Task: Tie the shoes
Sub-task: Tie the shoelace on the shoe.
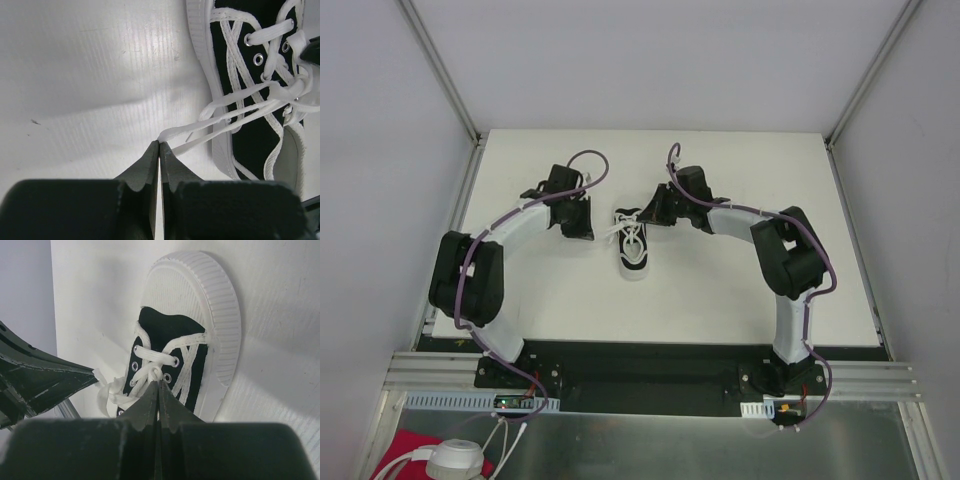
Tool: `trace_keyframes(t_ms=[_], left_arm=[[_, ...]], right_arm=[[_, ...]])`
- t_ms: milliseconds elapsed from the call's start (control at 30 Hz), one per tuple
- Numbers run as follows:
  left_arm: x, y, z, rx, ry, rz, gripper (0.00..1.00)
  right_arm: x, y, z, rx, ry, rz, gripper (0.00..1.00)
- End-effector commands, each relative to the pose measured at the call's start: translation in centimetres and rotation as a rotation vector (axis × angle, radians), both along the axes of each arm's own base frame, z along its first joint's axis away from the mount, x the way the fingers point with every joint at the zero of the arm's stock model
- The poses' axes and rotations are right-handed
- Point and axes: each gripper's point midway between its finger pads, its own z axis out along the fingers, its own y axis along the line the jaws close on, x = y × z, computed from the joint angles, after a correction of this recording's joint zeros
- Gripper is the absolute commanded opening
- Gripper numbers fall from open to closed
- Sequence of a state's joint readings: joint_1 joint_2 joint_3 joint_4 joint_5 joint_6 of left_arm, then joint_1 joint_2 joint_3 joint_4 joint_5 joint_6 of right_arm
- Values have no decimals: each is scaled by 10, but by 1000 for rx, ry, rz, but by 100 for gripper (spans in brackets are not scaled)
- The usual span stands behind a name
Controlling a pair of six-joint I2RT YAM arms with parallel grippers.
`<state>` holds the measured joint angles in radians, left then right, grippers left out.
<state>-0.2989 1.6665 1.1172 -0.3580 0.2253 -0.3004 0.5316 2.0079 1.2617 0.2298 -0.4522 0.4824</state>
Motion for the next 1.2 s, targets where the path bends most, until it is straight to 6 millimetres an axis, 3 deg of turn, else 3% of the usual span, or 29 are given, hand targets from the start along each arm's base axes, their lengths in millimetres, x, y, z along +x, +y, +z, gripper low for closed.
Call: trace_keyframes(t_ms=[0, 1167], left_arm=[[-1, 11, 14, 5, -31, 42, 0], [5, 46, 36, 26, -107, 140, 0]], right_arm=[[8, 1, 37, 53, -79, -14, 1], [9, 2, 39, 64, -81, -14, 1]])
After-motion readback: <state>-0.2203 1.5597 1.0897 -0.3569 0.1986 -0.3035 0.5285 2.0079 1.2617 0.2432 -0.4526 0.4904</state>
